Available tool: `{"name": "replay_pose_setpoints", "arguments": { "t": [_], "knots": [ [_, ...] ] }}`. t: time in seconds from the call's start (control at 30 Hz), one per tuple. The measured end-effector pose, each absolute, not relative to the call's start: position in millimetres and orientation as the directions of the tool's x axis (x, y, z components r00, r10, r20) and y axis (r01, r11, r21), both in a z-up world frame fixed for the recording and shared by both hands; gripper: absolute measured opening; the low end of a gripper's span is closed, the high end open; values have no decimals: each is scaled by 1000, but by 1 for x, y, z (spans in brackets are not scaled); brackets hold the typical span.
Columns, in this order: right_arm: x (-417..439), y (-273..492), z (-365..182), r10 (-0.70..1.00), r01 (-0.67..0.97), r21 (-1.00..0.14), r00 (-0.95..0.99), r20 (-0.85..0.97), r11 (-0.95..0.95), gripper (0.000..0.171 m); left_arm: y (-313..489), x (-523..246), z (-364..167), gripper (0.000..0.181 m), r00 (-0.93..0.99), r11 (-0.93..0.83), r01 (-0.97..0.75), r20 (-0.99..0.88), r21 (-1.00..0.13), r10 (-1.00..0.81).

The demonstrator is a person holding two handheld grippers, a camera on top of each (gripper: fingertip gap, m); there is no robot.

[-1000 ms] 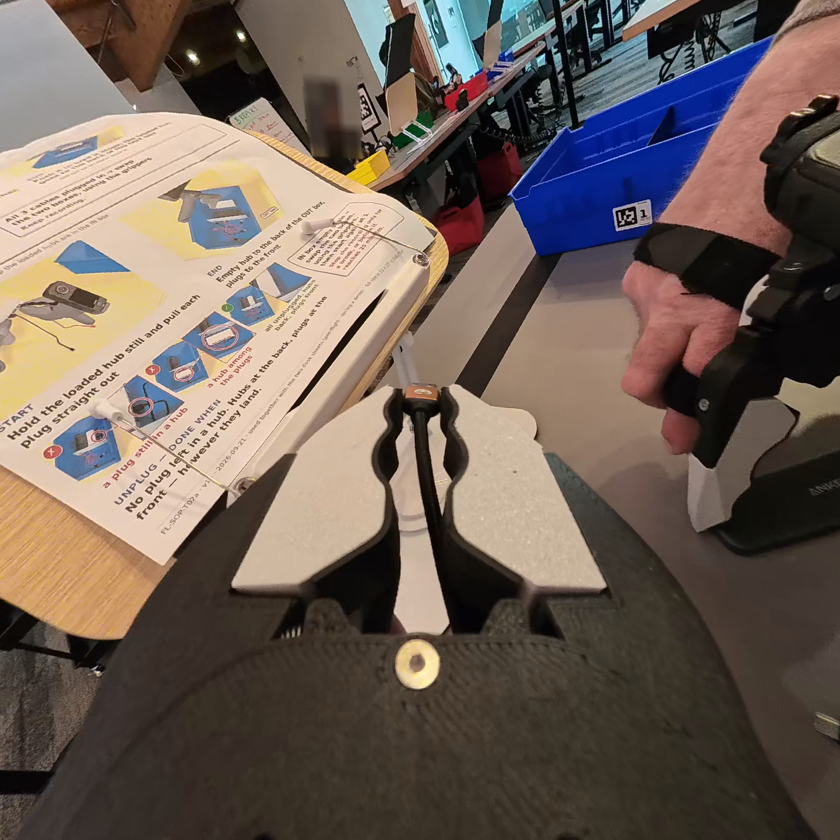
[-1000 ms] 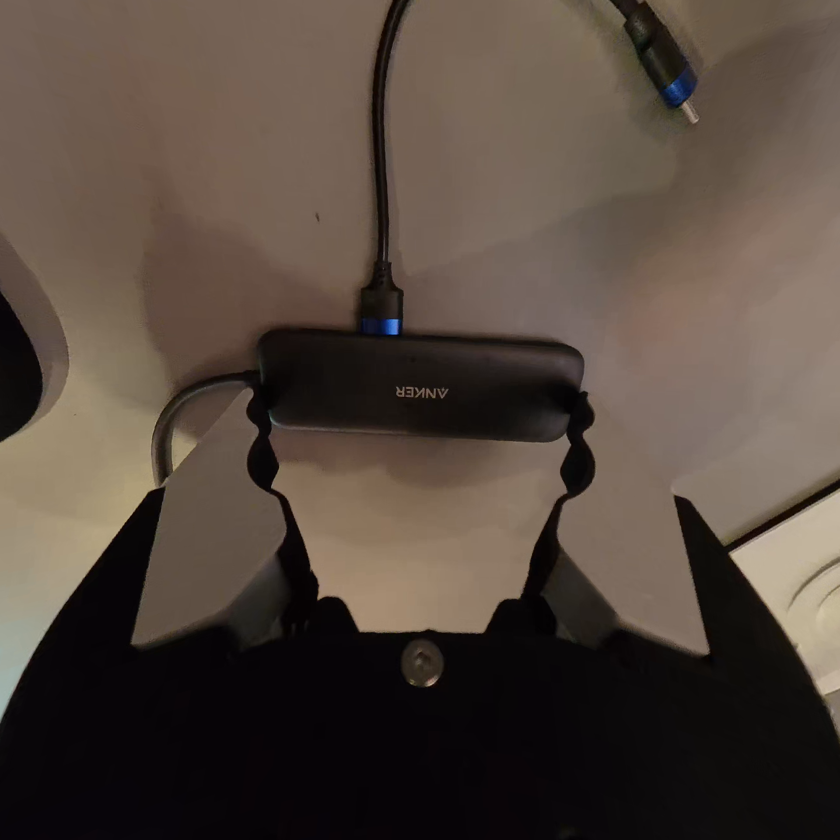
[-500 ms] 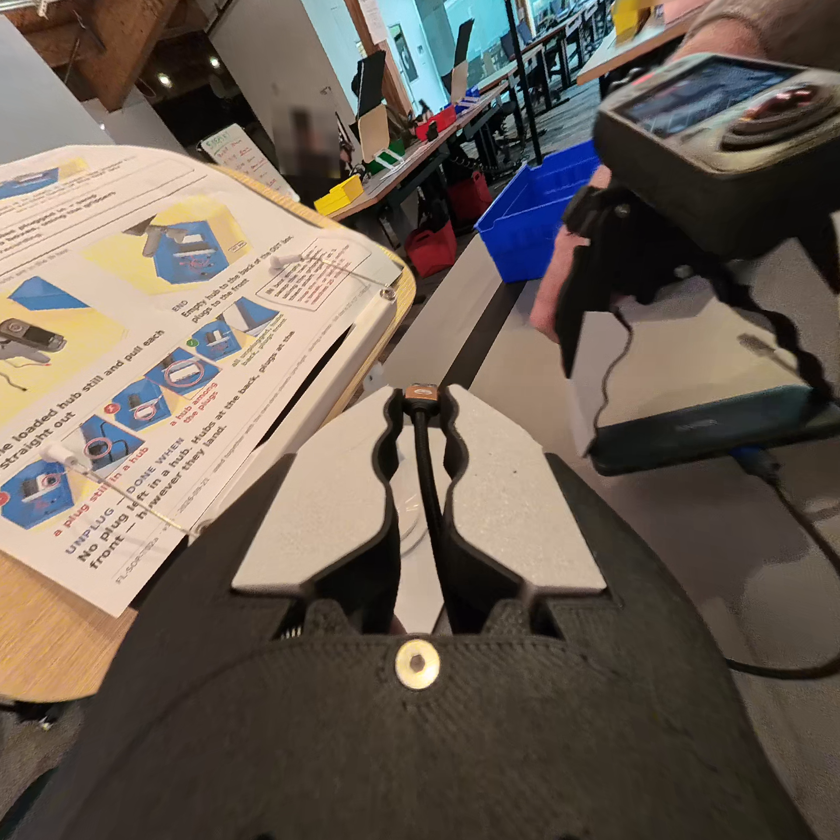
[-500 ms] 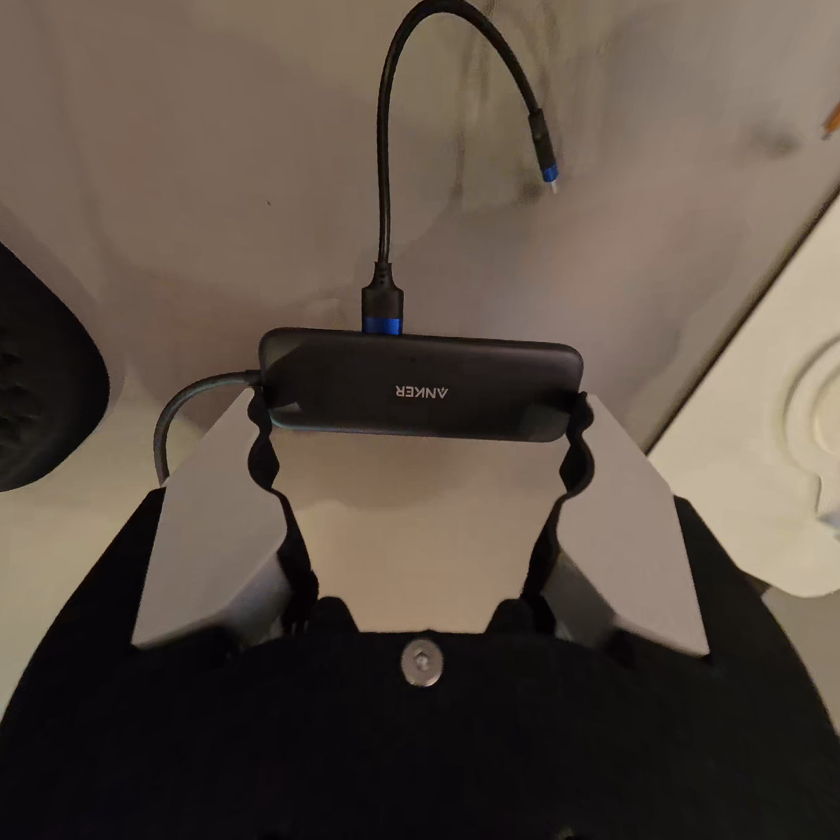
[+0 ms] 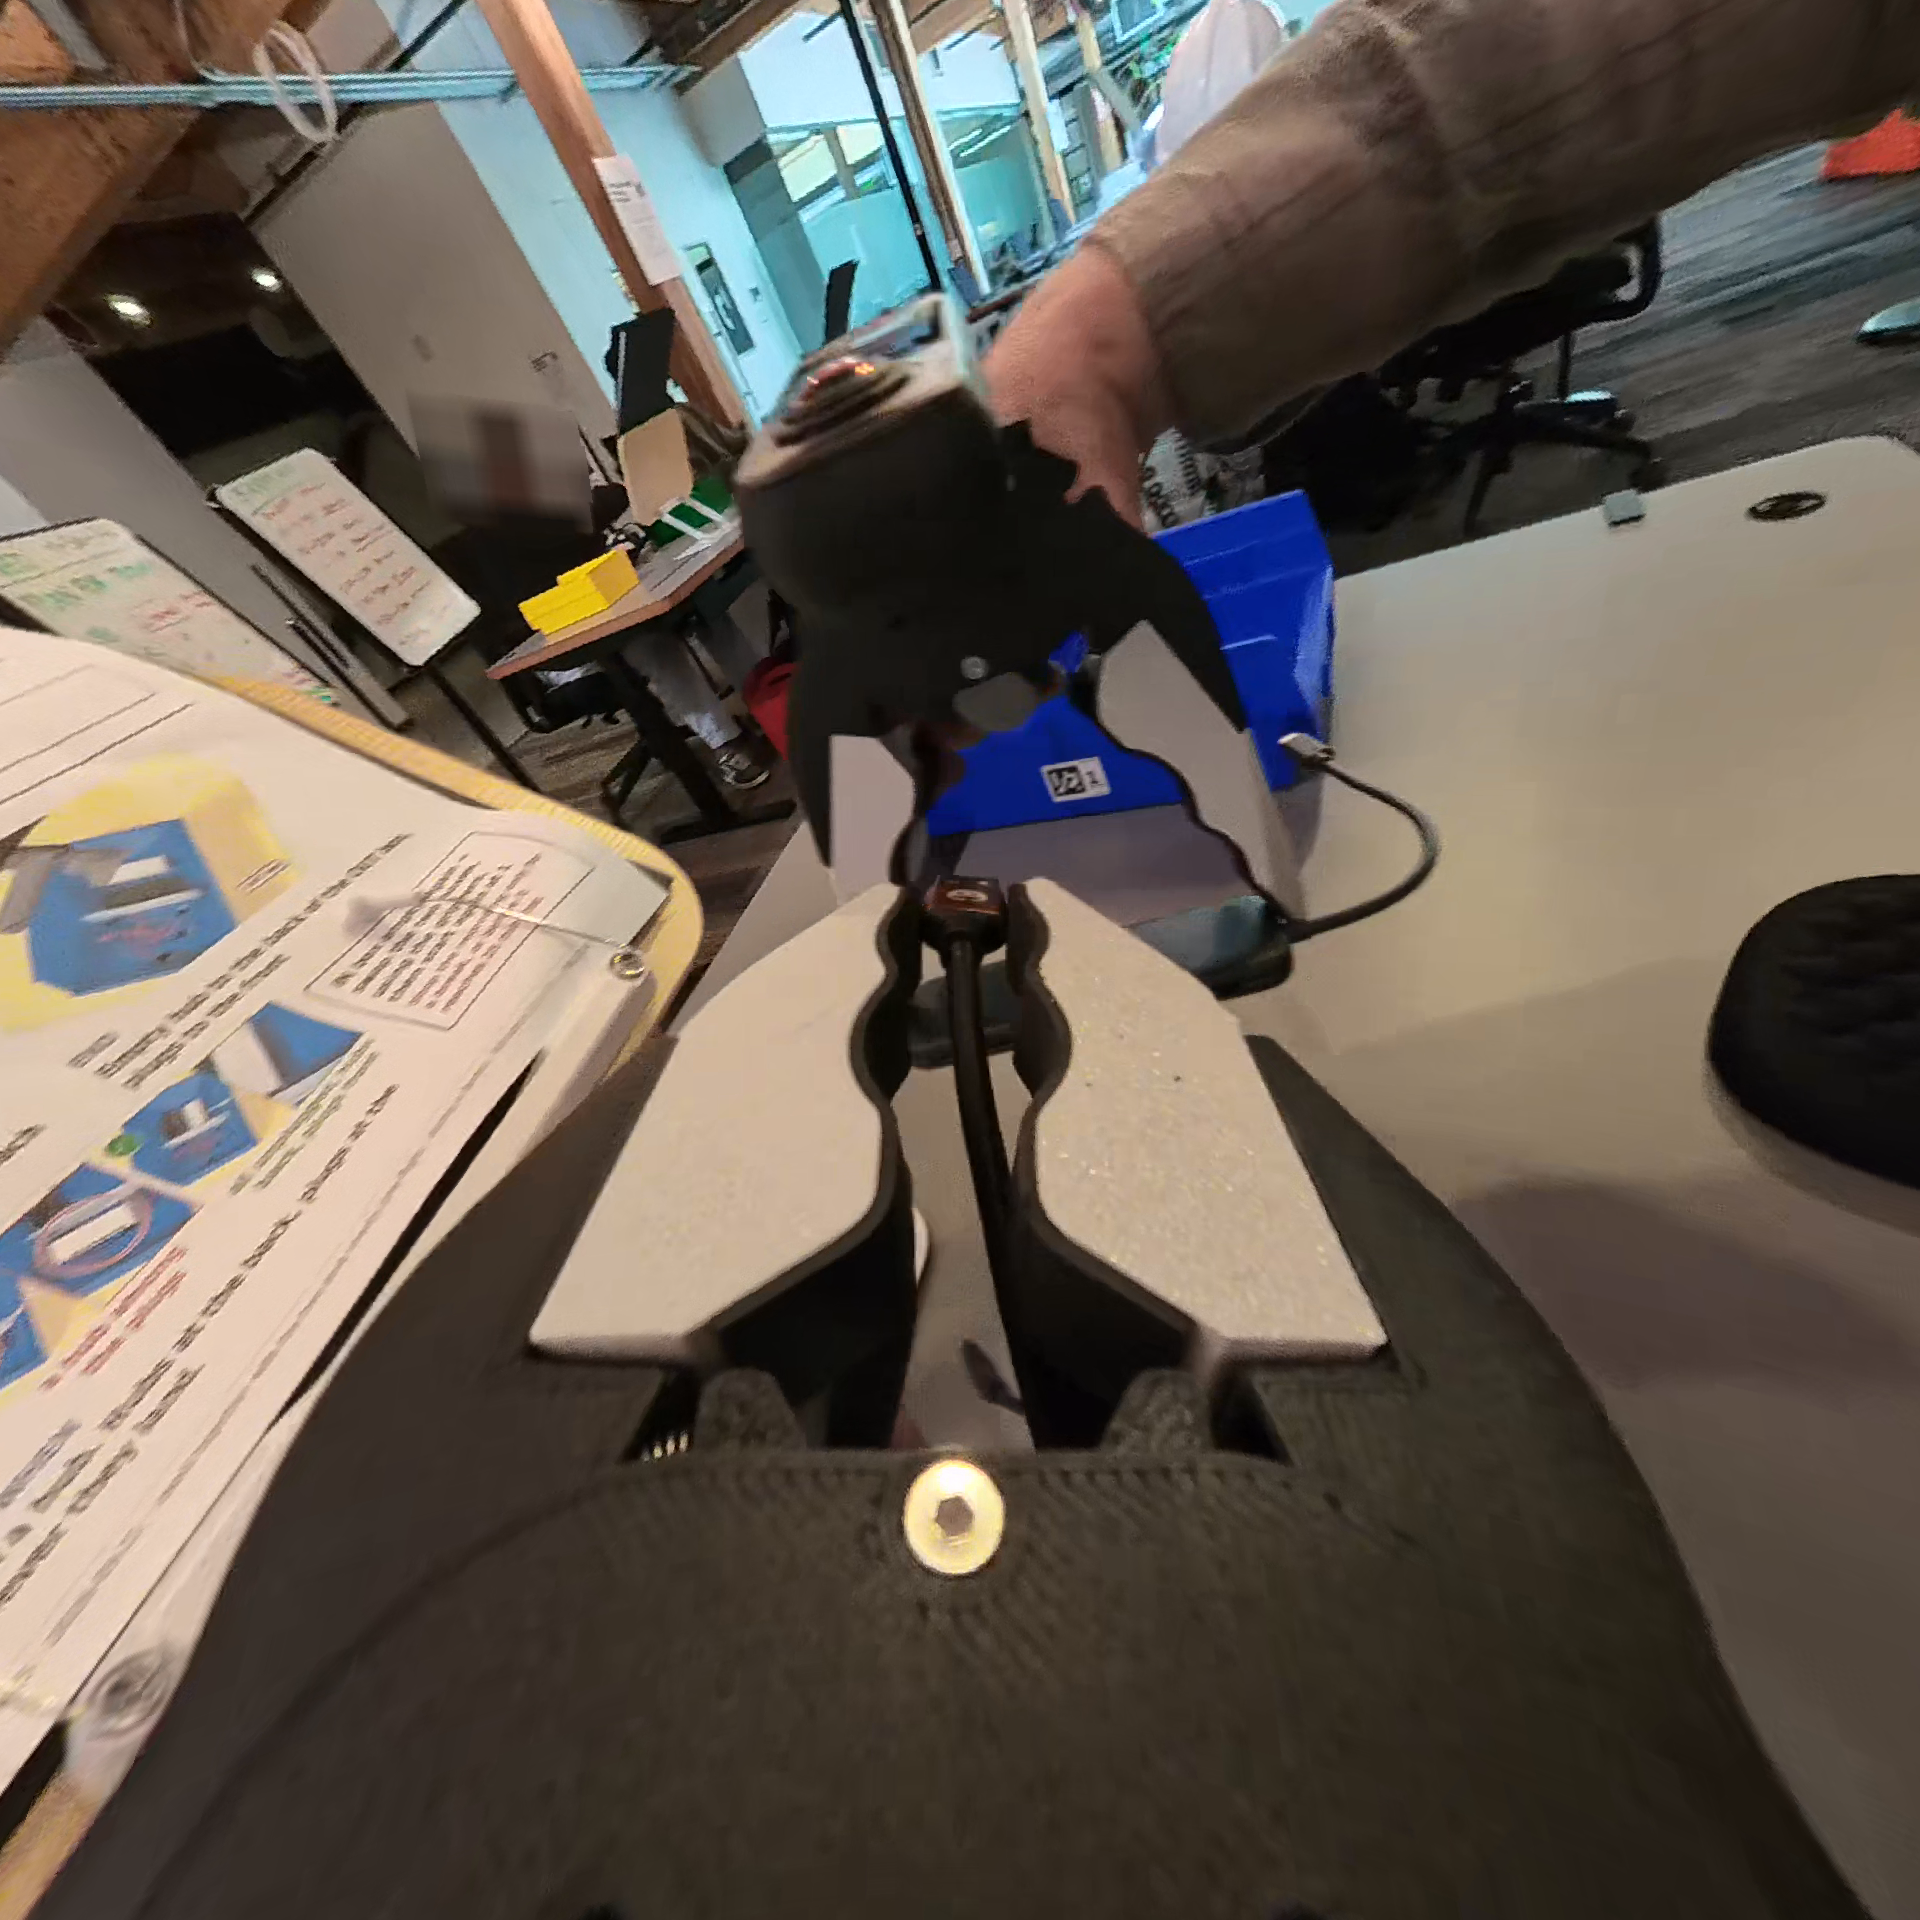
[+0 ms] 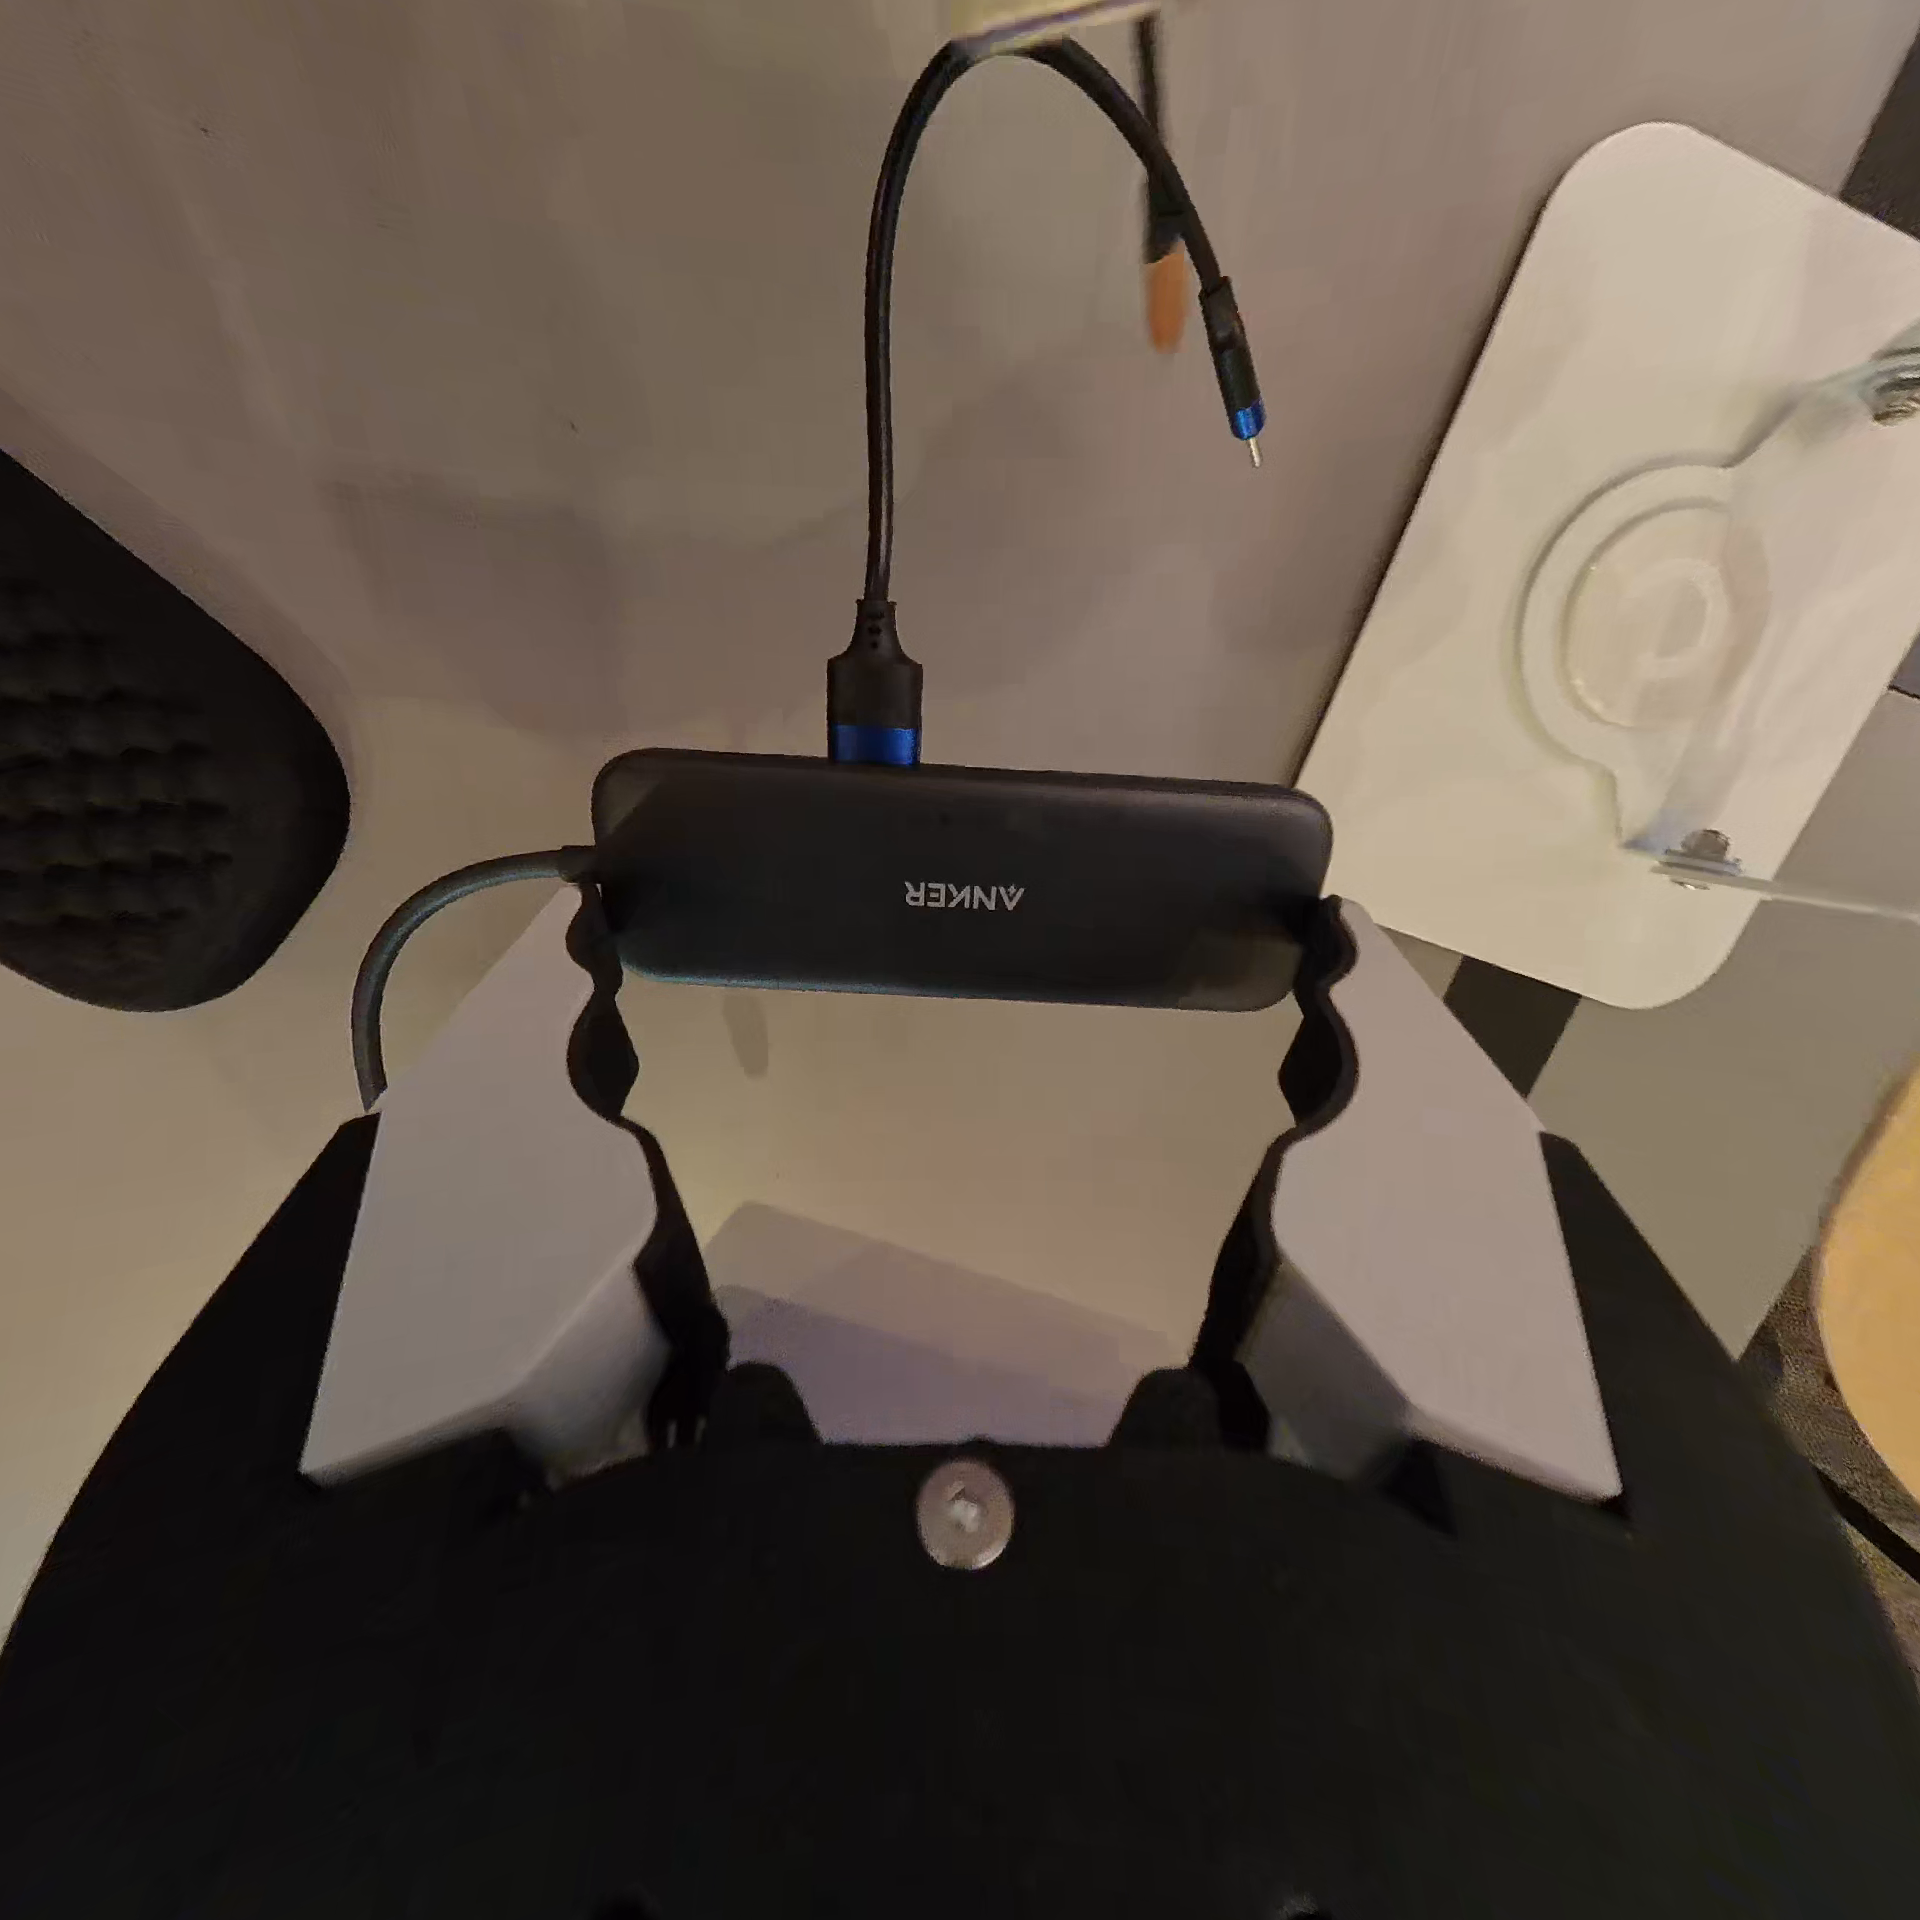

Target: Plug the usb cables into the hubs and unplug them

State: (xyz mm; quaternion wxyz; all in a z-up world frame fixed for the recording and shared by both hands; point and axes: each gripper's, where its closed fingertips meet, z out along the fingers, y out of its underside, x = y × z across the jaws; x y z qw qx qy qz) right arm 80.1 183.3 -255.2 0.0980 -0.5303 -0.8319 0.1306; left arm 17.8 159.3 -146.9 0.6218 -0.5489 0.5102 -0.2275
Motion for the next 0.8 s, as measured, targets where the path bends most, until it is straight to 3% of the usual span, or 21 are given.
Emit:
{"name": "replay_pose_setpoints", "arguments": {
  "t": [0.27,0.53,0.8],
  "knots": [
    [96,195,-229,929,873,-323,-367,55,365,128,135,45,-147,16,289,257,-240,-322,-936,-902],
    [97,185,-202,923,856,-351,-378,73,379,128,166,11,-136,15,413,193,-140,-235,-971,-880],
    [73,163,-191,900,827,-374,-431,58,420,127,175,20,-158,16,396,139,-153,-190,-978,-898]
  ]
}}
